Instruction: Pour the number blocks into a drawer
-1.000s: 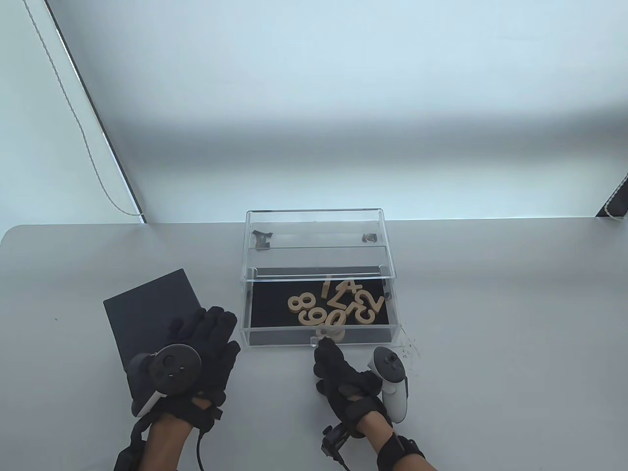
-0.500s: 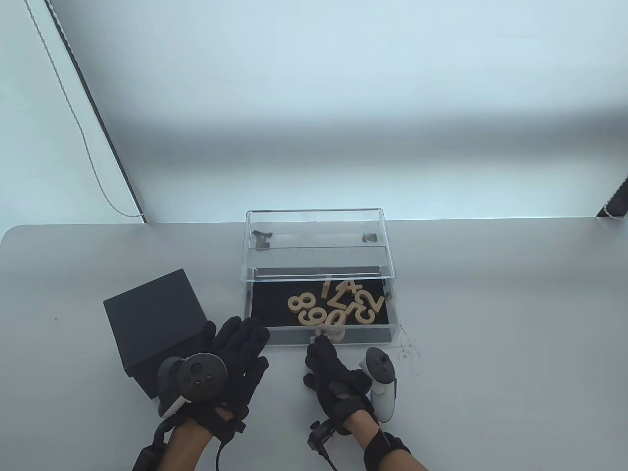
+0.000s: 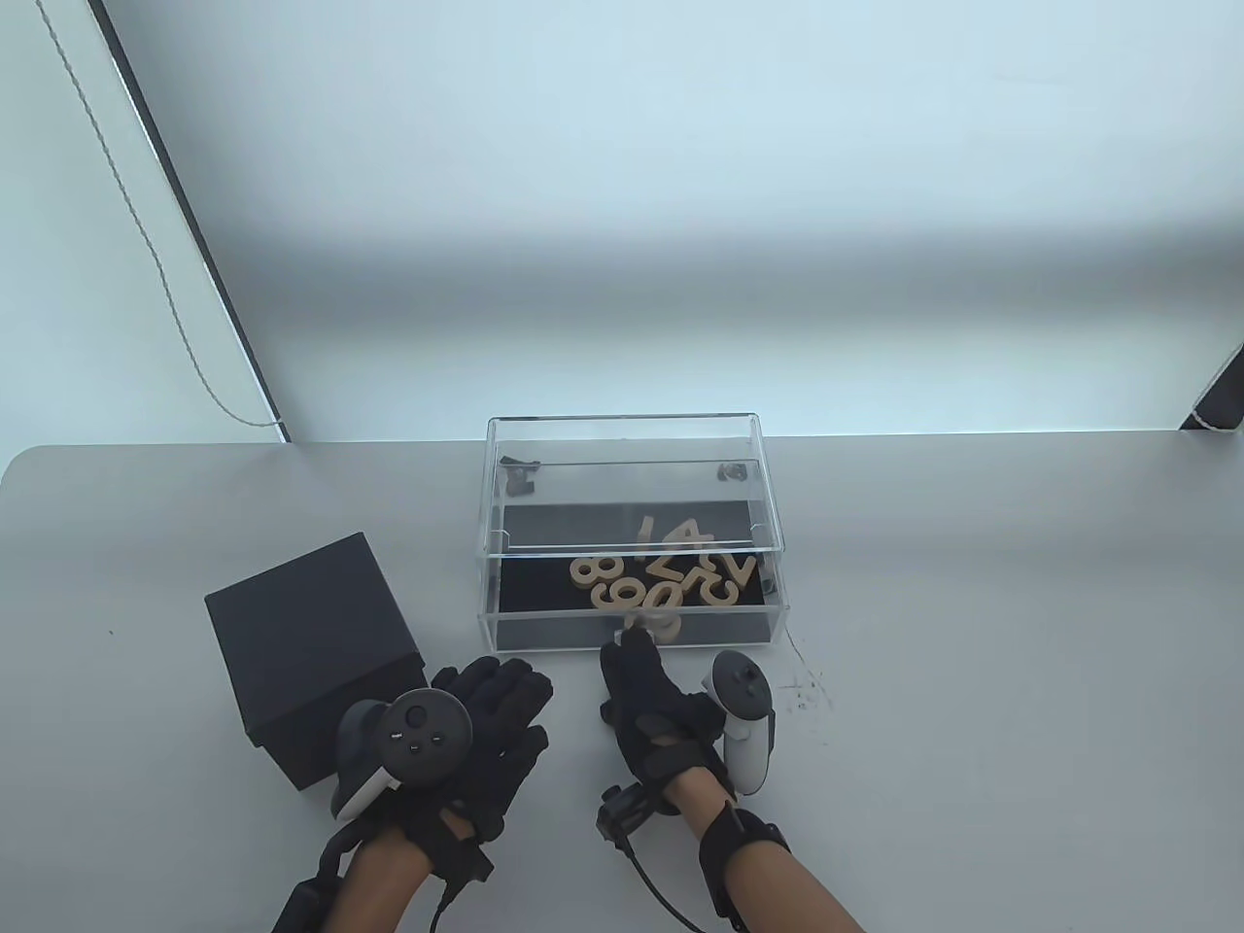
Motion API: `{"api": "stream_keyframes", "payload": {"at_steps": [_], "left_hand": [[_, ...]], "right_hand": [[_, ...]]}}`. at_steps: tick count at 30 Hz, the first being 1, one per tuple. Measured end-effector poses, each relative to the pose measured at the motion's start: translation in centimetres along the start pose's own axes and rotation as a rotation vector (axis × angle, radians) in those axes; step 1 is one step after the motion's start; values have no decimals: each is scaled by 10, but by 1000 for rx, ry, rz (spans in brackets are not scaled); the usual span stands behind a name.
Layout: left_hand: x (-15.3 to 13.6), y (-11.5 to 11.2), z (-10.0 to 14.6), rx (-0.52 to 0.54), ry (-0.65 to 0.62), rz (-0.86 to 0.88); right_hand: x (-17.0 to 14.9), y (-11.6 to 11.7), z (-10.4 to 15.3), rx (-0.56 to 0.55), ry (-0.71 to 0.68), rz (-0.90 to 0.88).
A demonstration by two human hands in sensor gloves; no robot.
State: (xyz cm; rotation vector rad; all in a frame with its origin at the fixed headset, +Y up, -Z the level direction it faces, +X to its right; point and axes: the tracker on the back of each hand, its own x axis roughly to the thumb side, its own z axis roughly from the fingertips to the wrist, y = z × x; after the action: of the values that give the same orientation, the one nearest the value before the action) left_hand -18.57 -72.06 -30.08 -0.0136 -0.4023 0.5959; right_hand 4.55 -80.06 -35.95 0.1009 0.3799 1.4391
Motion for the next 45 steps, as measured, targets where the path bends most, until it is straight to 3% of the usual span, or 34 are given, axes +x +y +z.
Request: {"api": "stream_keyframes", "payload": {"at_steps": [12,24,33,45], "left_hand": [[-5,-1,-3,-61,33,39],[-8,1,-4,-64,48,58],[-10,4,-4,-33,56,60],[-12,8,0,36,85,44]], "right_hand": [[11,-7,-43,-25,37,43],[10,-14,-53,-16,45,28],[17,-16,-25,8,10,79],[31,-34,42,48,-52,173]]}}
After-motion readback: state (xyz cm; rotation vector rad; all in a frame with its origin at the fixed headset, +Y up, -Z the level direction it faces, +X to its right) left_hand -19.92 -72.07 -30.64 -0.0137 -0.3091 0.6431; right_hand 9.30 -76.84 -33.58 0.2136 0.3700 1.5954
